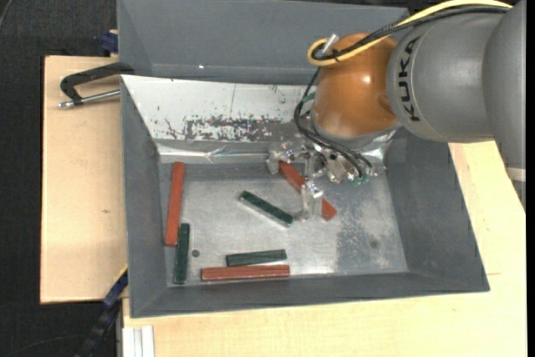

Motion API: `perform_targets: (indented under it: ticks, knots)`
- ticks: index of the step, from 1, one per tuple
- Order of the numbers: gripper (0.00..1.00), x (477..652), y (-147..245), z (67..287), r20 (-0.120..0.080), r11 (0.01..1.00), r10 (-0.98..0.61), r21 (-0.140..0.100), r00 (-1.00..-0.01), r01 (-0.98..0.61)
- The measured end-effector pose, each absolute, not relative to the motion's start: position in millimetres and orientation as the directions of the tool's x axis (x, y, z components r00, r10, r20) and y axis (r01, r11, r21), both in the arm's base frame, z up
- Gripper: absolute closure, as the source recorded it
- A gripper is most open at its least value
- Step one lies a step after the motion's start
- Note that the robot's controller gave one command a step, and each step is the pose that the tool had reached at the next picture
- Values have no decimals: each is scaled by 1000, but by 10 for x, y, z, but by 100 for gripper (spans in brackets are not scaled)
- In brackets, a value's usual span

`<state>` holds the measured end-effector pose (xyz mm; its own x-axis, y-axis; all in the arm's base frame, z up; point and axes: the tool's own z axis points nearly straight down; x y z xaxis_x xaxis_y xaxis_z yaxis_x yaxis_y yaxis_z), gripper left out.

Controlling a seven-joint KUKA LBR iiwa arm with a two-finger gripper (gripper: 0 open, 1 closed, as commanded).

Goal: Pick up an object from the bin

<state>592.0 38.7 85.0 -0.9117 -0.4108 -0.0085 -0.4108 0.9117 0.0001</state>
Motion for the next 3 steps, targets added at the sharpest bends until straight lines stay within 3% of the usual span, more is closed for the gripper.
perform_targets:
  ticks: [1,2,3]
  knots:
    - [0,5586,442,769,0,979,204,2,-979,204]
    - [0,5829,1121,861,-3,834,552,7,-834,552]
    - [0,5898,797,749,-2,824,567,1,-824,567]
